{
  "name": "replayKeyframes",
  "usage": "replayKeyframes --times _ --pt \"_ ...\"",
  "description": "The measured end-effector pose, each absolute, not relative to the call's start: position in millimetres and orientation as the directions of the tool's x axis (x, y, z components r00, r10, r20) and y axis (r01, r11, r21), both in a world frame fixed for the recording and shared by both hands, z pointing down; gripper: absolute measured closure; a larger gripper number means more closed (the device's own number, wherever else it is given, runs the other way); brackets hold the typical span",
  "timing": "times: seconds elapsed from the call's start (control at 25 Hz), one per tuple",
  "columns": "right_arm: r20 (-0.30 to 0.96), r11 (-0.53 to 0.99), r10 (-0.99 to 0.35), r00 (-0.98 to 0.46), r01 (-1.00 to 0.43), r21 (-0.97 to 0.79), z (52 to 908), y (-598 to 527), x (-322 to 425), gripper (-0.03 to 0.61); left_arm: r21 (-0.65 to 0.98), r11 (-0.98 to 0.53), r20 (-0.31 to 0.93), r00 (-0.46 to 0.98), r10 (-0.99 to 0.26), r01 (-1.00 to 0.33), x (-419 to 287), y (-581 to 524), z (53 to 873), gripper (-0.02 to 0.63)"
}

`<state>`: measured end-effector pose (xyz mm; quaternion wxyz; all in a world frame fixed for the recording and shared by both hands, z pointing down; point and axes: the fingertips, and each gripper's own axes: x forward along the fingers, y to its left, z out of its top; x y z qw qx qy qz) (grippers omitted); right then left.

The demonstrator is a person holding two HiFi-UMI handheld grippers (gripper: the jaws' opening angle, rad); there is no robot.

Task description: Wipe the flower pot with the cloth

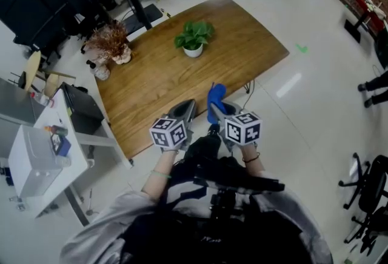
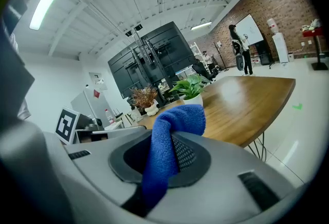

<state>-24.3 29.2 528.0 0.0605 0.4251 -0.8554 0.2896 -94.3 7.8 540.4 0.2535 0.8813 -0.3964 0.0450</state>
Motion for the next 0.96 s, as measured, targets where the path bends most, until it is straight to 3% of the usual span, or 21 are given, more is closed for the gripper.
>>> replayKeyframes --times 0.96 --pt "0.301 0.478 -0.7 -0.647 -0.738 -0.476 518.0 21.4 -8.8 0.52 0.428 -0.49 0.348 0.639 -0.686 -0.76 -90.3 4.3 566.2 0.609"
